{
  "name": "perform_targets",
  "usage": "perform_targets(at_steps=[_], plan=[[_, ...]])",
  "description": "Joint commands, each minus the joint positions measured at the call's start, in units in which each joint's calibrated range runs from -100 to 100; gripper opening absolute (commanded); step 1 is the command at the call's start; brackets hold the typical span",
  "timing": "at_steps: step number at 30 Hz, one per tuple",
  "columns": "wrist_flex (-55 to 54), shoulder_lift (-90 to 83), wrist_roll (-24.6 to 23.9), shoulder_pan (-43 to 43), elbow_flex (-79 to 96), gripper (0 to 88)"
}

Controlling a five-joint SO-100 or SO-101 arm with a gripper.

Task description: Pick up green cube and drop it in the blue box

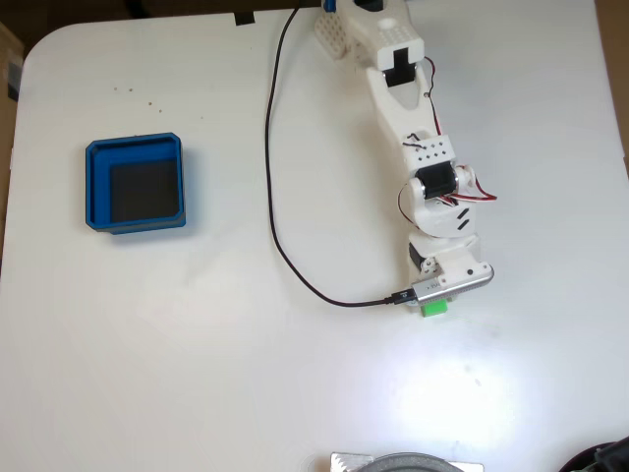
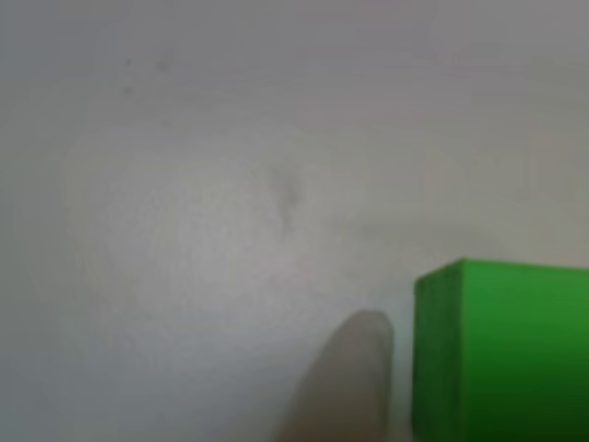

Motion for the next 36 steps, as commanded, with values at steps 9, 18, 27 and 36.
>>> perform_targets(at_steps=[9,18,27,36], plan=[[-3.5,0.6,-0.1,0.8,-3.4,26.3],[-3.2,0.4,0.0,0.8,-3.4,25.0],[-2.9,0.0,0.2,1.7,-3.4,12.7],[-3.1,0.0,0.3,2.5,-3.5,2.0]])
